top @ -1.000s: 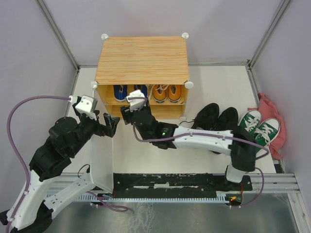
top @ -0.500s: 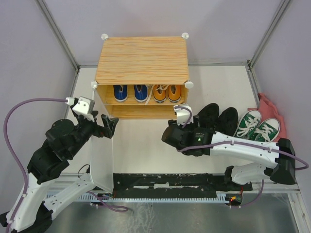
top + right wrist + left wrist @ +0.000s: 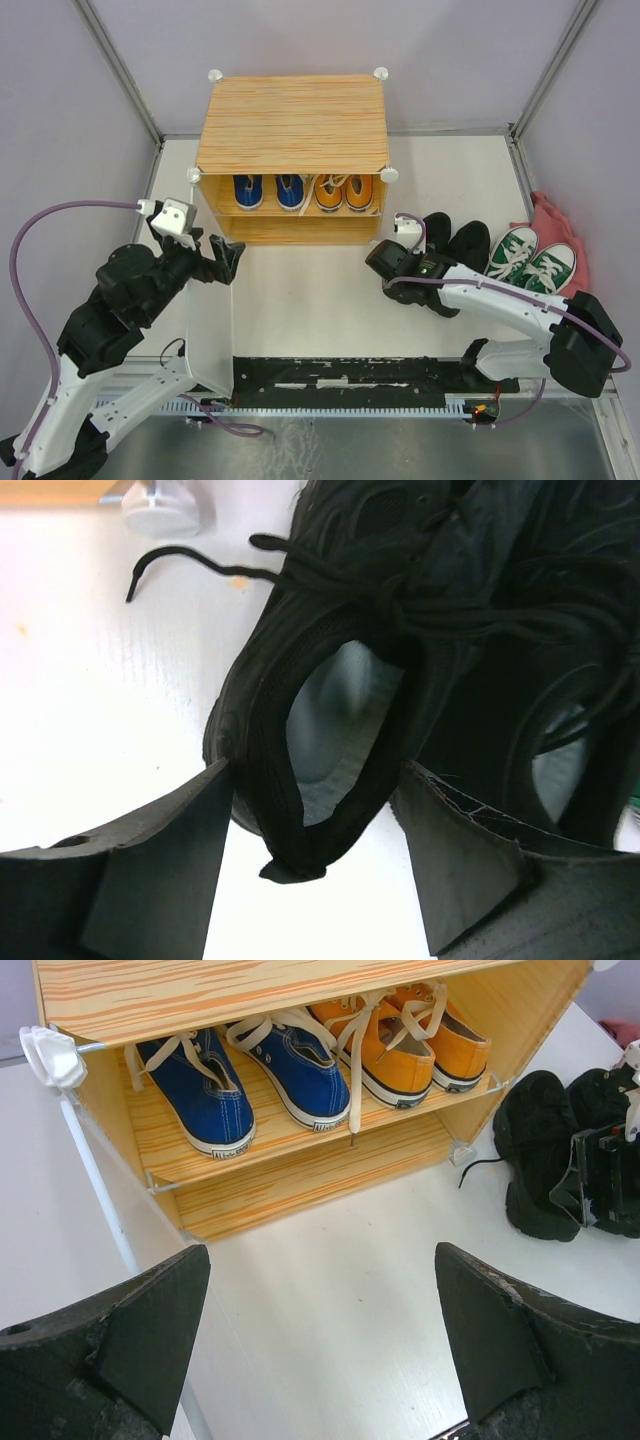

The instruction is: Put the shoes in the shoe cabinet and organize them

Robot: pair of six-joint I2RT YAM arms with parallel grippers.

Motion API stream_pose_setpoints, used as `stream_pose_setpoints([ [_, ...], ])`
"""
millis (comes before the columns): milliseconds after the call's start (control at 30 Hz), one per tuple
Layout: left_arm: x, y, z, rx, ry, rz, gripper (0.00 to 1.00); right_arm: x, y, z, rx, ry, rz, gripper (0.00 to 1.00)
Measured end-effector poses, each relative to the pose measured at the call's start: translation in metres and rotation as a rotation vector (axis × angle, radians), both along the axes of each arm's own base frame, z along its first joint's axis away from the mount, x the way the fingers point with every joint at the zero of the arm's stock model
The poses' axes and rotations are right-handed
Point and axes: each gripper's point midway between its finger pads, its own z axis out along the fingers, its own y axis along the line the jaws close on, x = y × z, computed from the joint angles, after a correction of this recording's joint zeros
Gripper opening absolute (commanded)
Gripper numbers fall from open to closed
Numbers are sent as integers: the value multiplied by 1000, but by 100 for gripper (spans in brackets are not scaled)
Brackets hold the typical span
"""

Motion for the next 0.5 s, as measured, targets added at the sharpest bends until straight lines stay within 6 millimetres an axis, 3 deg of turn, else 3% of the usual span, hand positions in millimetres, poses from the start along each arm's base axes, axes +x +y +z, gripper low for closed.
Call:
stream_pose_setpoints([
  [167, 2, -2, -4, 9, 12, 0, 99, -1, 8, -18, 67, 24, 39, 63],
  [433, 2, -3, -6, 1, 22, 3, 99, 1, 12, -26, 99, 7, 55, 10],
  [500, 2, -3, -6, -6, 26, 4, 99, -1, 10, -27, 111, 2, 47, 5],
])
